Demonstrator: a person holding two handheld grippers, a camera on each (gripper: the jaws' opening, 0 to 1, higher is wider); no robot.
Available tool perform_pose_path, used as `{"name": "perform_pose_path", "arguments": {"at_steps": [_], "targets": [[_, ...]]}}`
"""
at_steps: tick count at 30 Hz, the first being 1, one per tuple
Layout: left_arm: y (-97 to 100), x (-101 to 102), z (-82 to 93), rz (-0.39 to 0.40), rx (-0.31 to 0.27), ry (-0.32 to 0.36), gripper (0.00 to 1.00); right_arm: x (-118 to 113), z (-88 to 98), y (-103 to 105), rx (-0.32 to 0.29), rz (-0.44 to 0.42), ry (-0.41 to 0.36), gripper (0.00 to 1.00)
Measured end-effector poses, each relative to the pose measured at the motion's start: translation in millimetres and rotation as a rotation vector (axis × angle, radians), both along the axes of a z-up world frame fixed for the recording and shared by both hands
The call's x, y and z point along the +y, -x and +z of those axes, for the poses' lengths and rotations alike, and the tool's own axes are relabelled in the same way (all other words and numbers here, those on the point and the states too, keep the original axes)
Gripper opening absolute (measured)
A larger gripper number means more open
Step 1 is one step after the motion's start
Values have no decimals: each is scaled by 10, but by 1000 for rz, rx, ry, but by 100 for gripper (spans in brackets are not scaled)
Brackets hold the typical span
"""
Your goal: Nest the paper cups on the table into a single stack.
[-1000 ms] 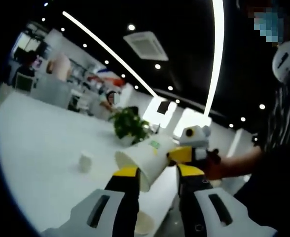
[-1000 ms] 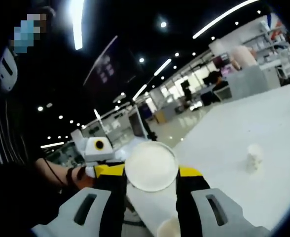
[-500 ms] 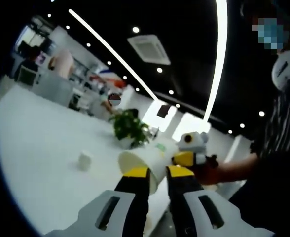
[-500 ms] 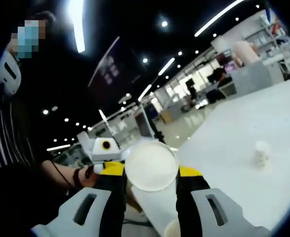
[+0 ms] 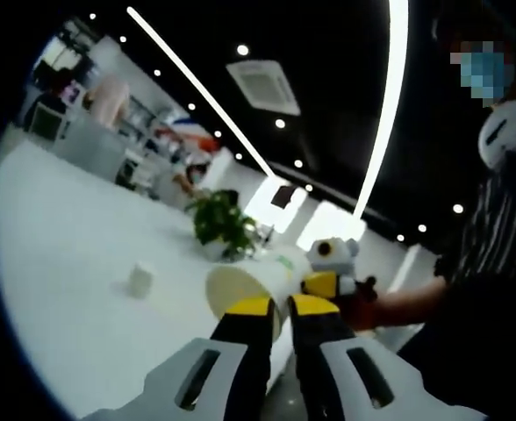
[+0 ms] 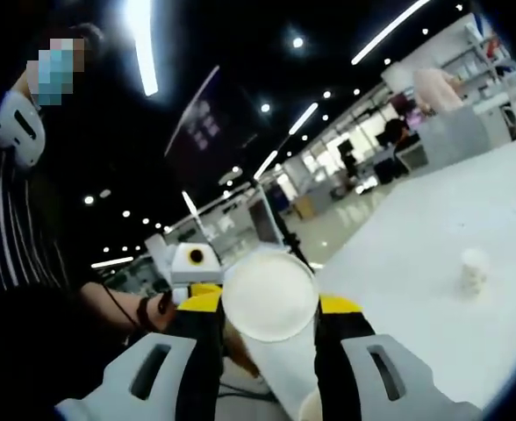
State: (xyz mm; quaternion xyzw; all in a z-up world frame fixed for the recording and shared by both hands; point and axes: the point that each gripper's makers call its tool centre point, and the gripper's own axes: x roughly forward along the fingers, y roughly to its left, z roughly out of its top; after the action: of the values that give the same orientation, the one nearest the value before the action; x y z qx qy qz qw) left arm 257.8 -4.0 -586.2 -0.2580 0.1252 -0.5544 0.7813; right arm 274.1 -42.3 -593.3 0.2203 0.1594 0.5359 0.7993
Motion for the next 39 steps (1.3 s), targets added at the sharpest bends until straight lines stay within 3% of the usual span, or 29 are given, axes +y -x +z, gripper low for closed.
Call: {"name": "perform_pose_path", "arguments": {"at_steps": [10, 22, 30, 33, 39], "targets": [[111, -45, 107, -58, -19, 28, 0, 19, 2, 27, 1, 6, -20, 42], [84, -58, 88, -56, -16, 7, 0, -15, -6, 13, -15, -10, -15, 42], [46, -35, 78, -38, -21, -4, 0, -150, -13, -53, -32, -37, 5, 39], [33, -17, 66, -27, -17, -8, 0, -215, -30, -106, -50, -65, 39, 42], [33, 9, 43, -15, -8, -11, 0, -320, 12, -150, -61, -89, 34, 42]]}}
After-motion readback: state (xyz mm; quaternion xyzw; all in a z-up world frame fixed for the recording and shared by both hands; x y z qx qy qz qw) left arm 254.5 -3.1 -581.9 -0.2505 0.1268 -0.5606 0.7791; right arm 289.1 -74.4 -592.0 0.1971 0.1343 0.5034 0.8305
